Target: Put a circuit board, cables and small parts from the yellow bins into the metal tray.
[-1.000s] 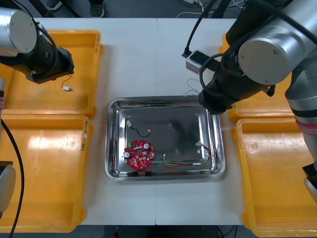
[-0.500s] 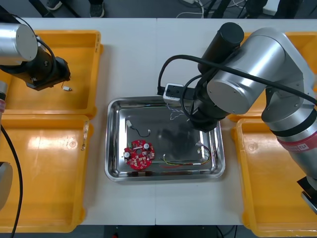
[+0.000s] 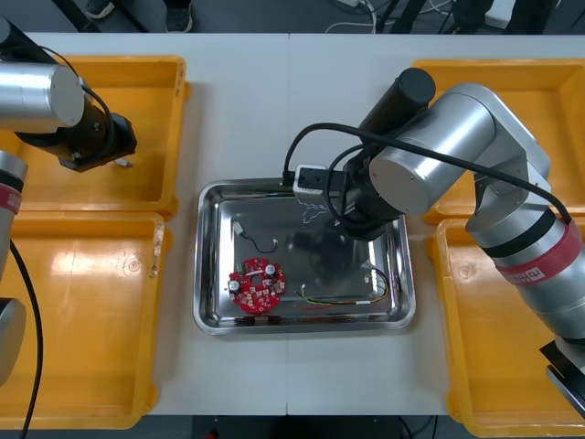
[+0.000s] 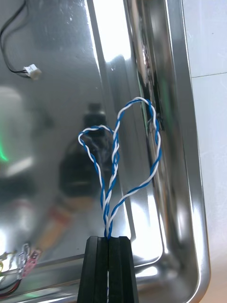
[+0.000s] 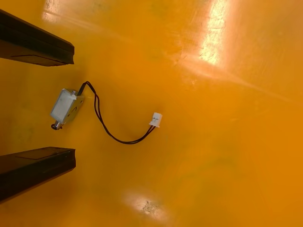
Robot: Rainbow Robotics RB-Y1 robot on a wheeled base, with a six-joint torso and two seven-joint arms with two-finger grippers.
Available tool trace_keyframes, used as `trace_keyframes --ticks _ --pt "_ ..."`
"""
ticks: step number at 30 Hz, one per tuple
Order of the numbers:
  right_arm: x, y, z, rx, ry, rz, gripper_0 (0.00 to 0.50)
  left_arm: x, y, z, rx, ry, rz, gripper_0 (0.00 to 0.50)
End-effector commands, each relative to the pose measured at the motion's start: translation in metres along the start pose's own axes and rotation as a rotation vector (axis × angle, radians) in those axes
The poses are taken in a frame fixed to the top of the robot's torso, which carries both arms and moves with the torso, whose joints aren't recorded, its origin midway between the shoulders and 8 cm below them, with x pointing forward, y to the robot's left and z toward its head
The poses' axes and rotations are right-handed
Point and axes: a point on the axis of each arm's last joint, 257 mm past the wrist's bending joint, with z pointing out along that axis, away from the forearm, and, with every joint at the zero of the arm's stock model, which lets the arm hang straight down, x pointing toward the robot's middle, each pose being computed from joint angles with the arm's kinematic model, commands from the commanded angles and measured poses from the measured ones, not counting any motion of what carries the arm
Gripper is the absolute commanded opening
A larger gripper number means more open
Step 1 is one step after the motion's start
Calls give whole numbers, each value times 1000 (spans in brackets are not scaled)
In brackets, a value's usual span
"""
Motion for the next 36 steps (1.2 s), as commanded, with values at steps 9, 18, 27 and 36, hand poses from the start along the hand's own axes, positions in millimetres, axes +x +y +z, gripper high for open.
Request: trace_keyframes --ticks 9,18,27,36 --pt "-5 -2 25 55 -1 -61 0 -27 -13 -18 -4 -40 -166 500" --pt "2 -7 42 68 -21 -38 0 -25 -15 -18 -2 -37 -310 500" --pt "7 -5 45 61 -23 -31 19 -19 -19 -12 -10 -36 -412 500" --pt "6 -3 42 49 -33 -28 500 -9 -21 7 -14 -26 -427 500"
